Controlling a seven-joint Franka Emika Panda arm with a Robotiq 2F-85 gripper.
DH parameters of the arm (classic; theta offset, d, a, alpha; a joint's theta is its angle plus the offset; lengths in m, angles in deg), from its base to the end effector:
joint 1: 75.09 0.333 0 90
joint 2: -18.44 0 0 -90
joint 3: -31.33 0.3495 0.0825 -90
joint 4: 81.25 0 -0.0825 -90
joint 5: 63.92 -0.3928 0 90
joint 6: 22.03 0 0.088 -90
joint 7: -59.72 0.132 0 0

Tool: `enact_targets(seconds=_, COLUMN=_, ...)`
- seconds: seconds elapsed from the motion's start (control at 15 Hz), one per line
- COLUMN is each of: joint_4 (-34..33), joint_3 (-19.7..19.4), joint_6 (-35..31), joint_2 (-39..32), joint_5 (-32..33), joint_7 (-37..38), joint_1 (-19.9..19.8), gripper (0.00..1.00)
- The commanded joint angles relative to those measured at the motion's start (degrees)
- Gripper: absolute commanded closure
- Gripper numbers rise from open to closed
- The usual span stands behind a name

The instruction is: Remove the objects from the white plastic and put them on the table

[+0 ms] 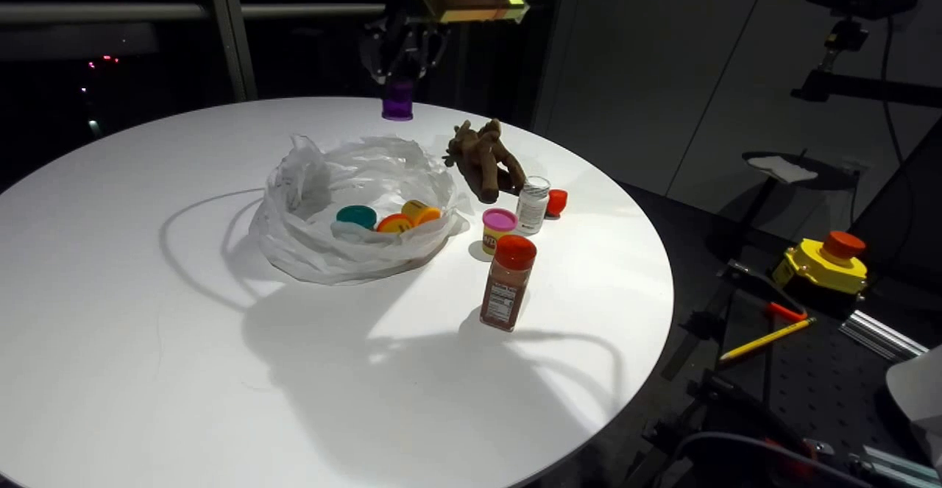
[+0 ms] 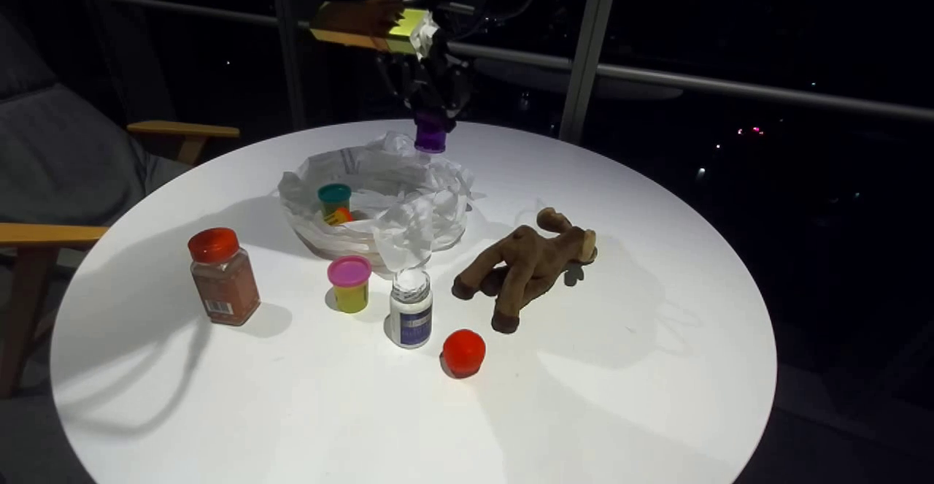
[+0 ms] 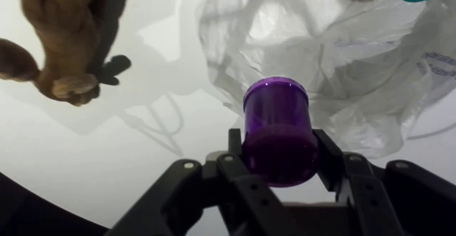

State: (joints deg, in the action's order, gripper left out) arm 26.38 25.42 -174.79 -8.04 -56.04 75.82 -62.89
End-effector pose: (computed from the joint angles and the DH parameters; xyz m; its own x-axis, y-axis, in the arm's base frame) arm 0.6895 0.0844 0.2992 0.9408 -0.0293 0.3376 -0.0499 -0.9974 0.0524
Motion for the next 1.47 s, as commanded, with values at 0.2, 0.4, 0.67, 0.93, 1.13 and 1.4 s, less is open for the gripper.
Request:
enact_targets(seconds=0.2, joint_4=7.82, joint_3=-3.9, joint_6=-7.48, joint_2=-0.03, joint_5=4.68, joint_7=1.87, joint_1=-1.88, gripper=0.8)
enact_targets(seconds=0.4, joint_4=6.99, joint_3=-4.9, joint_6=-12.45, joint_2=-4.09, joint_5=4.93, joint_7=1.27, joint_1=-1.76, gripper=0.8)
enact_targets(seconds=0.67, joint_4=3.89, joint_3=-9.17, joint_6=-15.88, joint_2=-10.35, joint_5=4.82, joint_7=2.0, joint_1=0.31, gripper=0.8)
enact_targets(seconds=0.93, joint_4=2.21, joint_3=-8.99, joint_6=-15.99, joint_2=-13.32, joint_5=2.03, joint_7=0.72, joint_1=-0.97, gripper=0.8)
enact_targets(seconds=1.13, joint_4=1.71, joint_3=-7.48, joint_6=-16.19, joint_2=-13.46, joint_5=-0.38, joint_7=0.06, joint_1=-2.25, gripper=0.49)
enact_targets(seconds=1.4, joint_4=2.22, joint_3=-5.97, joint_6=-16.02, joint_2=-10.62, joint_5=-3.49, joint_7=-0.61, joint_1=-3.79, gripper=0.18)
